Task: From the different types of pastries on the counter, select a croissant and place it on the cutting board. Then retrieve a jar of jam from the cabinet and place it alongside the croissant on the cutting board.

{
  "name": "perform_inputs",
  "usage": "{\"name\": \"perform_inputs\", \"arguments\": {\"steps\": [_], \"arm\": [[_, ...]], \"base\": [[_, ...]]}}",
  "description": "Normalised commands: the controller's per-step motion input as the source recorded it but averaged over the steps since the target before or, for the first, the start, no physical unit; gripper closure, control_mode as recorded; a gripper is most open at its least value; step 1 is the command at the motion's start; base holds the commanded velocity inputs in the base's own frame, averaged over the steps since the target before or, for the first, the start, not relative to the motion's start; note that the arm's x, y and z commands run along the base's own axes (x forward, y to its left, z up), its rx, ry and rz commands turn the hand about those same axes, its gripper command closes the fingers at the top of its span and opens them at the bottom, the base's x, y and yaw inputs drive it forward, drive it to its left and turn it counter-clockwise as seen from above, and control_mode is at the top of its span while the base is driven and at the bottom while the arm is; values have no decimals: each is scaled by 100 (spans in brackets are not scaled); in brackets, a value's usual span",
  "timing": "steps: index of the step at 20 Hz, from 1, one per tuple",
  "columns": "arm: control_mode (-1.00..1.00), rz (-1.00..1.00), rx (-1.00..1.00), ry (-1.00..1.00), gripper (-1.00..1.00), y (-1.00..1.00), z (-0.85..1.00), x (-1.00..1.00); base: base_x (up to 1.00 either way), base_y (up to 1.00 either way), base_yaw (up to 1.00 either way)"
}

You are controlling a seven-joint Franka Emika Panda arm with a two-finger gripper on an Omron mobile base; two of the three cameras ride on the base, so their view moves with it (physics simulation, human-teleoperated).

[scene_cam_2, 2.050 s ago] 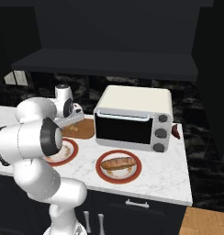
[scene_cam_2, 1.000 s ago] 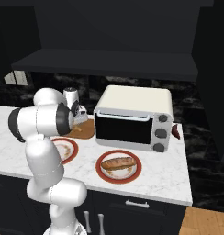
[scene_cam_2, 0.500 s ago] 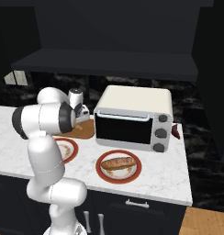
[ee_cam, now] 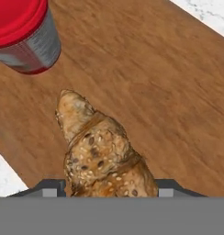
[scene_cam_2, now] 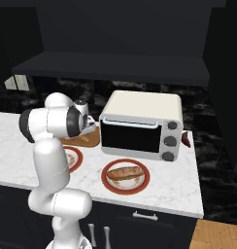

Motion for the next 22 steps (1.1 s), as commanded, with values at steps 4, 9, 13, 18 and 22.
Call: {"name": "perform_inputs", "arguments": {"steps": [4, 9, 13, 18, 22], "arm": [[-100, 0, 3, 1, 100, -1, -2, 22], [-100, 0, 4, 0, 100, -3, 5, 58], [-100, 2, 3, 0, 100, -2, 6, 55], [-100, 0, 0, 0, -100, 0, 0, 20], [-100, 0, 0, 0, -100, 1, 0, 0]], "base": [[0, 0, 0], [0, 0, 0], [0, 0, 0], [0, 0, 0], [0, 0, 0]]}}
